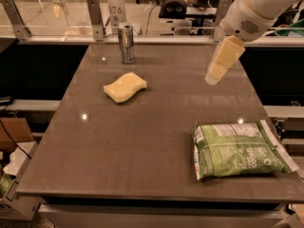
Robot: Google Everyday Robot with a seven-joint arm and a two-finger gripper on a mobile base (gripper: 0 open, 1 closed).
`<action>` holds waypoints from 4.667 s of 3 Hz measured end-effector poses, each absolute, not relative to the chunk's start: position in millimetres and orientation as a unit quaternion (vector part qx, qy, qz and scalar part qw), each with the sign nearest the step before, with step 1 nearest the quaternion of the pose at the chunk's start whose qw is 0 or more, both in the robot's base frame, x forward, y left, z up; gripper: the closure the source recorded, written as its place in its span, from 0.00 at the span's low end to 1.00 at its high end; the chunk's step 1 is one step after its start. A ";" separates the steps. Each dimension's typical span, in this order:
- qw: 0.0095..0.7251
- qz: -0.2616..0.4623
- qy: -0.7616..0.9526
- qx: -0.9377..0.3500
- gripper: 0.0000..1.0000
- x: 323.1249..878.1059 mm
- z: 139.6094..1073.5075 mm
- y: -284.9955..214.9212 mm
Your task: Move redbull can near green jalapeno chip bag
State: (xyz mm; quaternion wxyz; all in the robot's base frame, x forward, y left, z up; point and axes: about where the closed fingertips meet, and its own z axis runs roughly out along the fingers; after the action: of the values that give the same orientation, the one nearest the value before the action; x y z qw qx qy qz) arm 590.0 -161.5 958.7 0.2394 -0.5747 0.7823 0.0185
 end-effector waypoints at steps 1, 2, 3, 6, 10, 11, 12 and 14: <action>0.263 0.032 0.776 -0.572 0.00 620.2 952.8 -135.0; 0.287 0.041 0.774 -0.563 0.00 646.2 945.8 -108.7; 0.314 0.051 0.771 -0.552 0.00 670.1 942.5 -81.7; 0.371 0.093 0.771 -0.509 0.00 740.6 929.2 -12.1; 0.458 0.142 0.765 -0.430 0.00 819.2 909.7 60.4; 0.466 0.152 0.758 -0.431 0.00 825.9 909.4 75.9; 0.460 0.167 0.756 -0.435 0.16 827.0 905.6 90.6; 0.444 0.194 0.758 -0.438 0.62 819.9 908.8 94.7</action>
Offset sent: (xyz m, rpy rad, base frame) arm 0.0921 0.0845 -0.0165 0.1603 -0.1075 -0.0201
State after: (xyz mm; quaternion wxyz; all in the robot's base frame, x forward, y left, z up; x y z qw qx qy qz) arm 819.9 94.7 908.8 0.4435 -0.4382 0.7575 0.1935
